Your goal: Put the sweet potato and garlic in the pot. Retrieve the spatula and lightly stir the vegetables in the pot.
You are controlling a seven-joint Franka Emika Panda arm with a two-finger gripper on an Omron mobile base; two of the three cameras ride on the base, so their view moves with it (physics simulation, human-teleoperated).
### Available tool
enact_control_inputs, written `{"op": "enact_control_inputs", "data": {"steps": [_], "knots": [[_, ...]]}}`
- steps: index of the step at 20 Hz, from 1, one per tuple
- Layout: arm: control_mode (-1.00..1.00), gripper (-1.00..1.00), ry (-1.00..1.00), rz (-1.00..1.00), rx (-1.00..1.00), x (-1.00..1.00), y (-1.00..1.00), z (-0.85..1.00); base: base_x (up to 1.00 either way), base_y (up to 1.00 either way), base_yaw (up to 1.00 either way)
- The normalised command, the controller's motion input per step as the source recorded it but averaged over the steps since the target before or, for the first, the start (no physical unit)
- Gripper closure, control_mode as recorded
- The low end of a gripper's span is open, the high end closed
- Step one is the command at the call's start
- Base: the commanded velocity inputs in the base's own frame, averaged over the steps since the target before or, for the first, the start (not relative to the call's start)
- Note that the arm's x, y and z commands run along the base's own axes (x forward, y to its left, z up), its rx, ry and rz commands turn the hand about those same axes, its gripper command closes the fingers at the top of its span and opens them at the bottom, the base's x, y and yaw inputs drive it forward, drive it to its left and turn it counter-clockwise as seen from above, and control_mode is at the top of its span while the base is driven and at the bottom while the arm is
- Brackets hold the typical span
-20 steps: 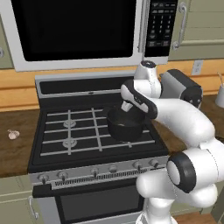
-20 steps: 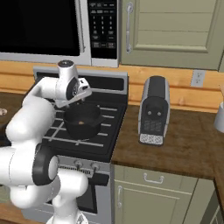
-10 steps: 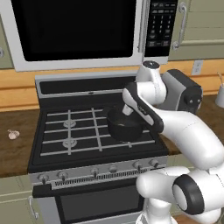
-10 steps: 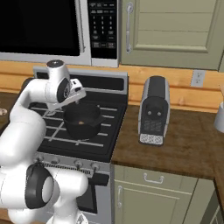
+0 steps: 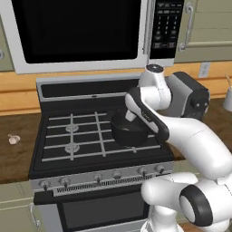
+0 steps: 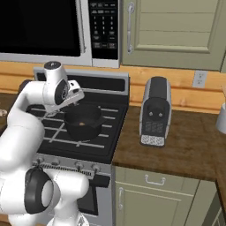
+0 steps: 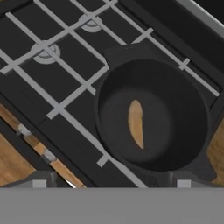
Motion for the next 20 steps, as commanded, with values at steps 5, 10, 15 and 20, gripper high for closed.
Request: {"op": "enact_control_inputs", "data": {"steps": [5,10,15,20], "knots": [[1.00,-1.00,0.00,0.00,0.00,0.00,0.00,0.00,-0.04,1.00,-0.08],[1.00,-1.00,0.00,0.00,0.00,0.00,0.00,0.00,0.00,1.00,-0.12],[1.00,-1.00,0.00,0.00,0.00,0.00,0.00,0.00,0.00,1.00,-0.11],[1.00,-1.00,0.00,0.00,0.00,0.00,0.00,0.00,0.00,1.00,-0.10]]}}
